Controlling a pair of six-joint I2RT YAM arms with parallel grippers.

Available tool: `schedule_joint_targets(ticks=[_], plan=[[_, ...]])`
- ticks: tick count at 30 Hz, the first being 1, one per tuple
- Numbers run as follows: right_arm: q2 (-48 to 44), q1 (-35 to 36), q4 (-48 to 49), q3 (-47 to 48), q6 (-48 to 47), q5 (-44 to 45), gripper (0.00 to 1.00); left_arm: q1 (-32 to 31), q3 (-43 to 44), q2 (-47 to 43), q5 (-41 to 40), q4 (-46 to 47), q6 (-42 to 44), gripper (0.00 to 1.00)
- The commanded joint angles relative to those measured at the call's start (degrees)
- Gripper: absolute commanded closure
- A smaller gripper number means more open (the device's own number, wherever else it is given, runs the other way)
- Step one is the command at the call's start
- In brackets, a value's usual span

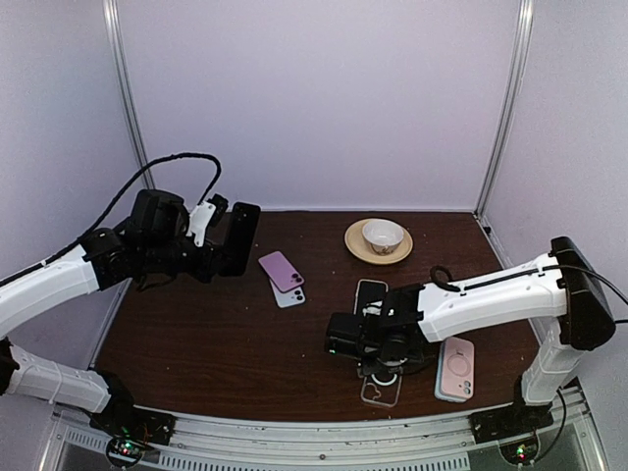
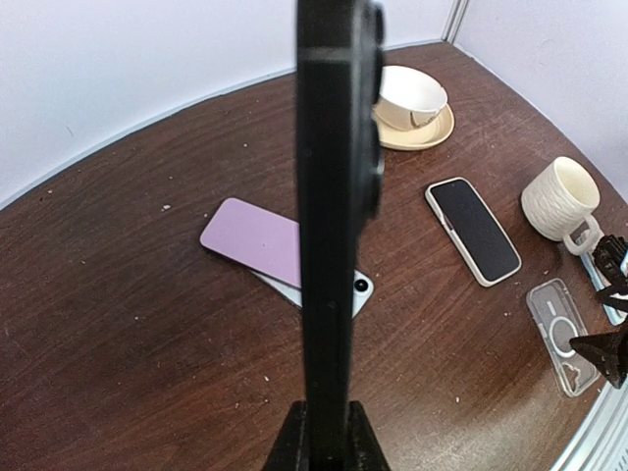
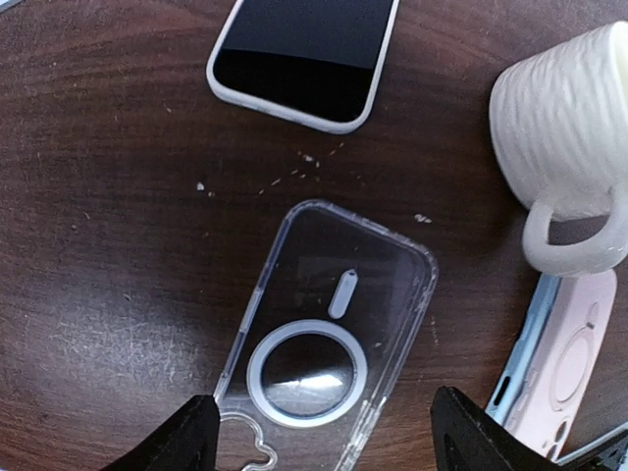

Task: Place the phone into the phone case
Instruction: Move the phone case to the center of the board.

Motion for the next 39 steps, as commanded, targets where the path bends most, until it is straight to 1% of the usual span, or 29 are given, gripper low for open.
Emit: schedule_joint_targets(ticks=[1,3,7,10,14,18,20,23,26,28,29,30,31,33,35,36,37,39], plan=[[1.07,0.39,8.55,-2.62,3.01,-4.66,0.23,0.51,0.15,-0.11,3.56,3.99,-0.59,1.00],[3.08,0.38,10.15,-0.88,1.62,-5.00,0.23,0.56,0.00,-0.50,3.48,4.26,-0.53,1.00],[7.99,0.35,8.50,4.10,-1.06,-6.10,0.27,0.62,-0.13,-0.85,3.27,4.34,-0.28,1.00],[9.54,-0.51,11.12,1.81,-1.60,-9.31,0.36,0.77,0.02,-0.66,3.70,4.17,-0.22,1.00],[8.51,-1.18,14.03,-1.41,-1.58,-11.29,0.51,1.22,0.04,-0.70,4.19,4.17,-0.27,1.00],[7.81,-1.21,16.18,-1.71,-4.52,-13.20,0.72,2.01,0.04,-0.57,4.26,4.23,-0.21,1.00],[8.27,-1.07,18.32,-0.70,-8.63,-16.22,0.80,2.77,0.12,-0.35,4.60,4.22,-0.30,1.00],[10.26,0.54,21.58,2.96,-19.48,-23.95,0.88,3.72,0.04,-0.24,5.15,4.41,-0.61,1.00],[14.17,3.86,17.81,11.30,-34.05,-27.42,0.95,4.06,-0.05,-0.07,5.24,4.41,-0.68,1.00],[18.27,6.37,12.39,18.59,-44.17,-29.36,0.95,4.15,0.04,0.00,5.43,4.32,-0.71,1.00],[21.30,7.60,9.45,23.44,-49.02,-30.37,0.93,4.22,0.11,-0.09,5.46,4.32,-0.66,1.00],[22.69,8.65,6.46,25.52,-53.88,-30.91,0.93,4.24,0.08,-0.17,5.48,4.37,-0.49,1.00],[25.62,9.42,3.15,29.71,-57.82,-30.81,0.93,4.32,0.05,-0.33,5.20,4.37,-0.44,1.00],[29.66,9.98,-4.05,34.87,-64.02,-27.98,0.92,4.41,-0.12,-0.52,4.81,4.40,-0.24,1.00],[32.35,9.88,-8.06,37.83,-69.21,-23.83,0.92,4.42,-0.07,-0.54,4.61,4.40,-0.09,1.00],[33.22,9.87,-9.45,38.63,-70.86,-21.97,0.90,4.42,-0.05,-0.47,4.56,4.31,-0.05,1.00],[33.65,9.87,-10.35,39.12,-72.02,-19.51,0.86,4.49,-0.05,-0.46,4.56,4.23,-0.07,1.00],[33.33,9.87,-11.86,39.42,-72.33,-14.29,0.75,4.51,0.03,-0.46,4.56,4.22,0.01,1.00]])
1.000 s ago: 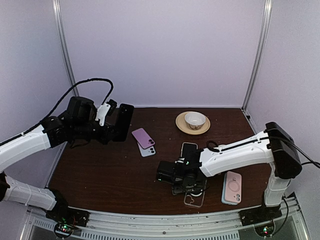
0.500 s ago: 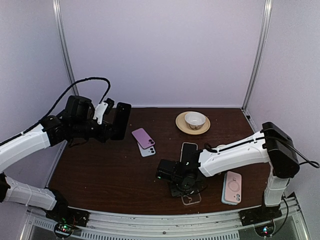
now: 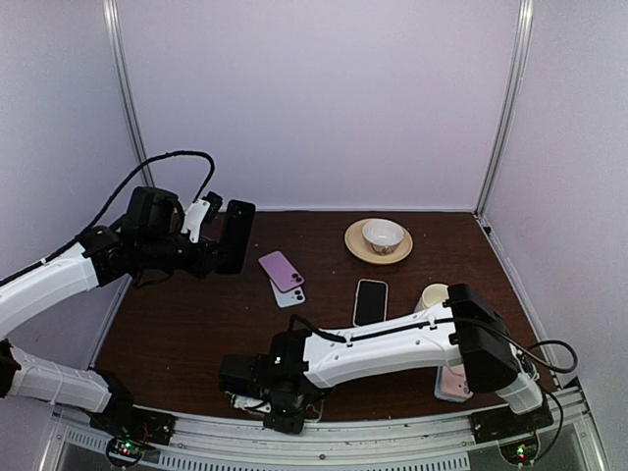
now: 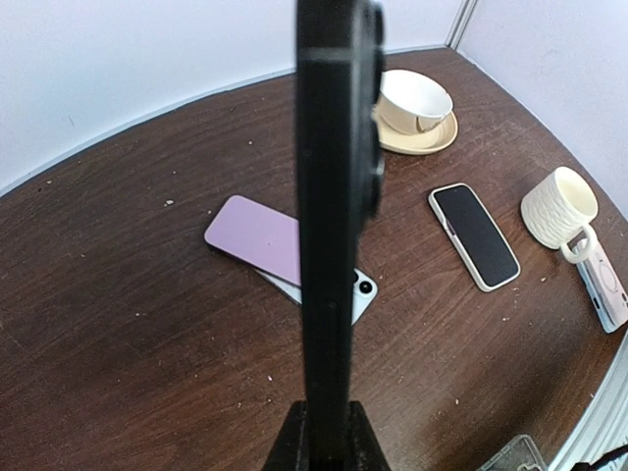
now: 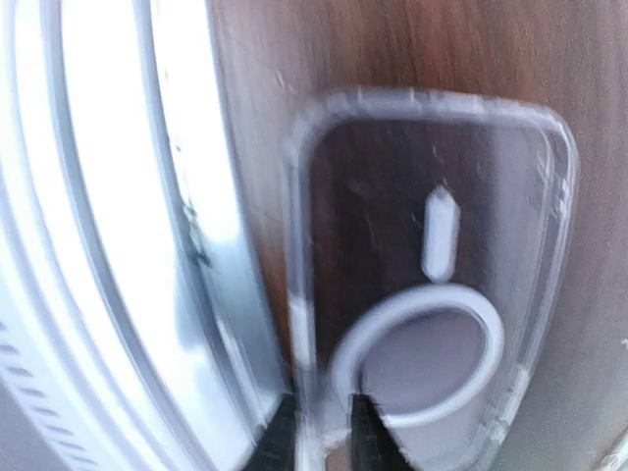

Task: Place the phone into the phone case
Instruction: Move the phone case to the center of the board, then rotate the phone case at the center of the board.

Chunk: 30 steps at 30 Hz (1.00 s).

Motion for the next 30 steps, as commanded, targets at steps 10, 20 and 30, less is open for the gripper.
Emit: schedule_joint_targets(ticks=[10,20,30], plan=[[-12.13,-0.92,-12.30,-10.80,15.06,21.68,0.51,0.62,0.00,-0.77,1.33,4.50,0.06,1.00],[-18.52,-0.93,5.98,-25.22,35.47,4.16,0.76,0.64,0.16,-0.58,1.26,4.12,0.11,1.00],[-13.78,-5.46,9.20,-25.78,41.35,4.74,0.86,0.64,0.16,-0.54,1.38,4.28,0.15,1.00]])
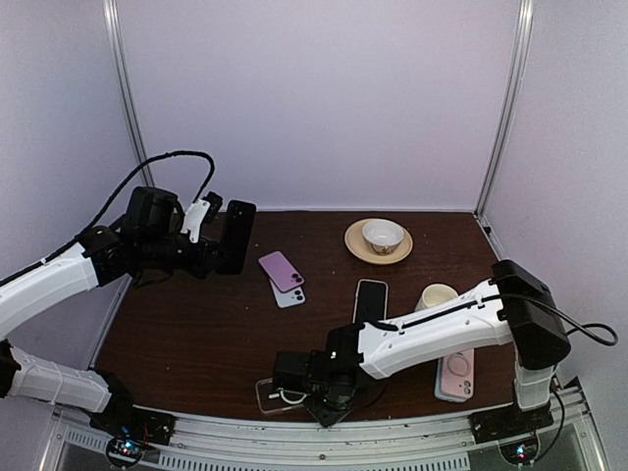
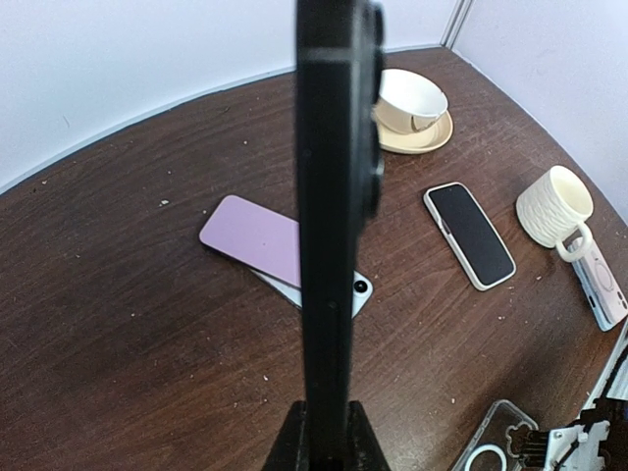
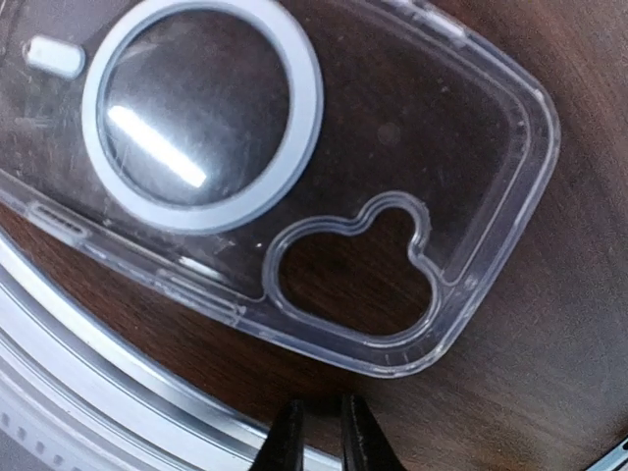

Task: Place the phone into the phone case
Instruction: Rotate the phone case at the center of the board.

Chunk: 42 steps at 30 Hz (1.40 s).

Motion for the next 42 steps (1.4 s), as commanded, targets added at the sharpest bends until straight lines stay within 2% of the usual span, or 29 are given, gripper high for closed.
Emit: schedule_joint_targets(ticks=[1,4,9,13,16,20,25,30,36,38,42], plan=[[1.80,-4.48,1.53,0.95,4.23,2.40,0.88,0.47,0.15,-0.58,0.20,4.21,0.25,1.00],[2.57,-7.20,0.01,2.72,3.23,6.08,0.89,0.47,0.19,-0.64,-0.03,3.99,0.35,1.00],[6.72,-11.91,2.46,10.72,-3.03,6.24,0.89,0.50,0.24,-0.81,-0.20,4.03,0.84,1.00],[10.52,-14.15,-0.03,18.43,-6.38,8.04,0.89,0.51,0.24,-0.76,-0.47,3.98,0.94,1.00],[10.02,-14.65,-0.70,19.84,-6.31,8.87,0.87,0.51,0.32,-0.85,-0.09,3.95,0.95,1.00],[6.98,-13.66,-1.09,16.32,-1.40,11.78,0.78,0.51,0.19,-1.19,0.11,4.06,0.86,1.00],[6.08,-11.10,5.20,13.86,4.34,11.65,0.58,0.51,0.24,-1.09,0.19,4.04,0.77,1.00],[6.17,-10.59,8.28,13.08,8.39,12.56,0.54,0.56,0.16,-0.95,0.48,4.09,0.70,1.00],[5.92,-10.10,6.97,13.59,9.69,15.71,0.55,0.51,0.24,-1.11,0.38,4.00,0.74,1.00],[6.28,-10.01,7.77,14.03,9.10,15.35,0.51,0.56,0.19,-1.32,0.70,4.11,0.74,1.00],[7.10,-10.00,16.39,13.34,4.89,8.32,0.36,0.51,0.15,-1.22,0.37,4.14,0.70,1.00]])
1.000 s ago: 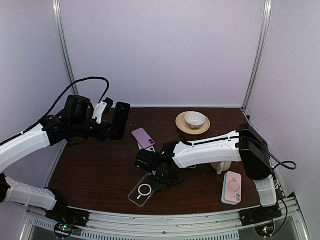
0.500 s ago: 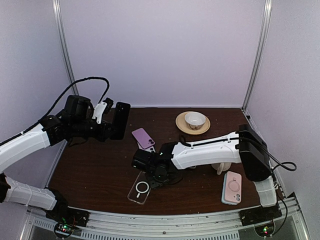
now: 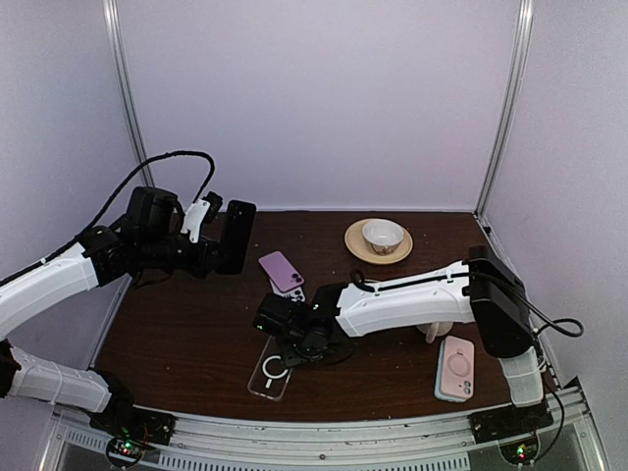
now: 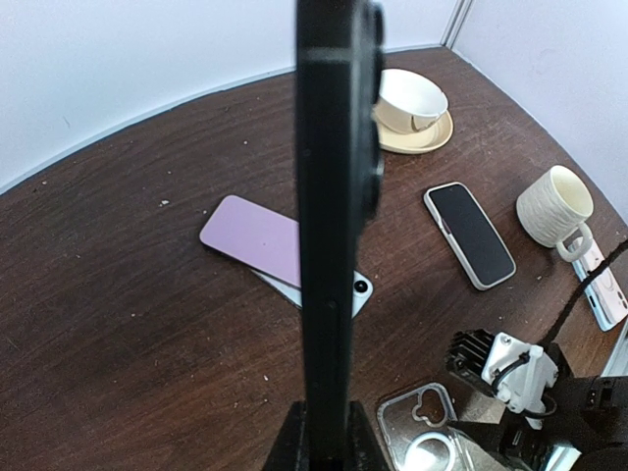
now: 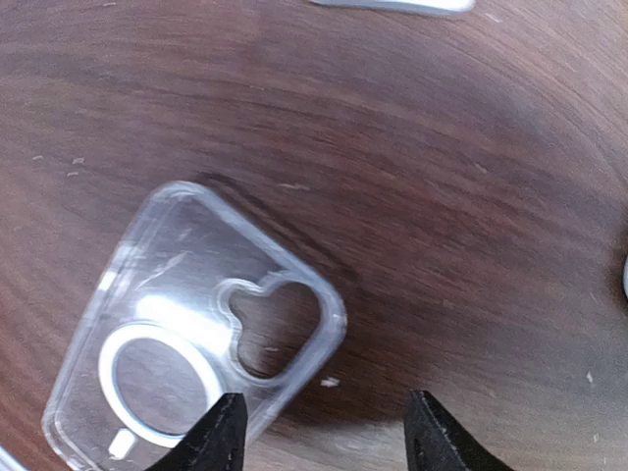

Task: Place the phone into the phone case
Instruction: Move the phone case to the center of the board.

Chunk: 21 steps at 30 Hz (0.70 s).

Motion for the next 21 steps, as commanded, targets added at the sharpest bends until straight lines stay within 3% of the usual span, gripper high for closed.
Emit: schedule_joint_targets(ticks=[1,6,12,17,21], plan=[[-0.60,0.24,7.52,0.40,-2.79,-4.01,0.35,0.49,0.22,-1.15,0.39,4.05,0.72,1.00],[2.81,-0.13,2.49,2.75,-0.73,-3.57,0.36,0.49,0.15,-1.41,0.47,4.22,0.68,1.00],[2.71,-0.16,-0.41,1.62,1.88,-2.64,0.49,0.49,0.15,-1.38,0.53,4.19,0.70,1.00],[1.16,-0.18,-1.11,-0.27,2.03,-1.53,0.76,0.49,0.15,-1.24,0.43,4.17,0.75,1.00],[-3.38,-1.68,-4.17,-4.90,3.39,2.41,0.91,0.49,0.15,-1.38,0.64,4.12,0.71,1.00]])
